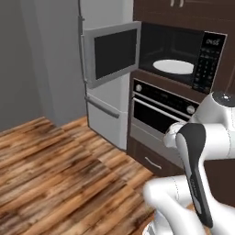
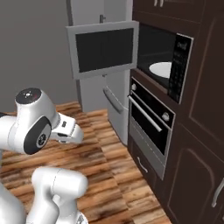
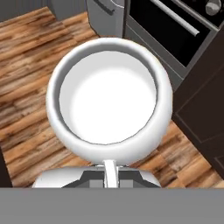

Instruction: Pick the mug from the counter and place it inside the microwave. Then close the microwave.

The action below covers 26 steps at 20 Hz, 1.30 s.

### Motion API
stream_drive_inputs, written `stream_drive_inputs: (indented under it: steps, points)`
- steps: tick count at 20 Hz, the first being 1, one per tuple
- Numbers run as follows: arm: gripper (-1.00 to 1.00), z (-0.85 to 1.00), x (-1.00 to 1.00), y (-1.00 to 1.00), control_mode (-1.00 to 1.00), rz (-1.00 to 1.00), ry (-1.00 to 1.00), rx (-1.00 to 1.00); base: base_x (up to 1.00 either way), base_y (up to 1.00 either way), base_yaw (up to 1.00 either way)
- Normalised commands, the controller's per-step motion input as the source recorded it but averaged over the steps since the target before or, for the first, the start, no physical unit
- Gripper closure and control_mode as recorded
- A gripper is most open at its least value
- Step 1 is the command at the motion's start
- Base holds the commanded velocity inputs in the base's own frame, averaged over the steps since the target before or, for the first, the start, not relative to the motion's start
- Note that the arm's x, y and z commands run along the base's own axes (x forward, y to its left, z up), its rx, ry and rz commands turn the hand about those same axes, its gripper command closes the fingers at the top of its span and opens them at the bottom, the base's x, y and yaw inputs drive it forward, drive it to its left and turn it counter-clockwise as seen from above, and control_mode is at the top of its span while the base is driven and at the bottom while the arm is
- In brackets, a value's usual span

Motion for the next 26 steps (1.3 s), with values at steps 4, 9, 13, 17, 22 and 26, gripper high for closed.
stream_drive_inputs:
  steps: [4, 9, 13, 17, 22, 26]
  points:
    - [1.0, 0.0, 0.0, 0.0, 1.0, 0.0, 0.0, 0.0, 0.82, 0.29, -0.58]
    - [1.0, 0.0, 0.0, 0.0, 1.0, 0.0, 0.0, 0.0, 0.73, 0.38, -0.66]
    - [1.0, 0.0, 0.0, 0.0, 1.0, 0.0, 0.0, 0.0, 0.42, 0.48, -0.67]
    - [1.0, 0.0, 0.0, 0.0, 1.0, 0.0, 0.0, 0.0, 0.43, 0.81, -0.56]
    - [1.0, 0.0, 0.0, 0.0, 1.0, 0.0, 0.0, 0.0, 0.51, 0.78, -0.23]
    - [1.0, 0.0, 0.0, 0.0, 1.0, 0.0, 0.0, 0.0, 0.28, 0.05, -0.12]
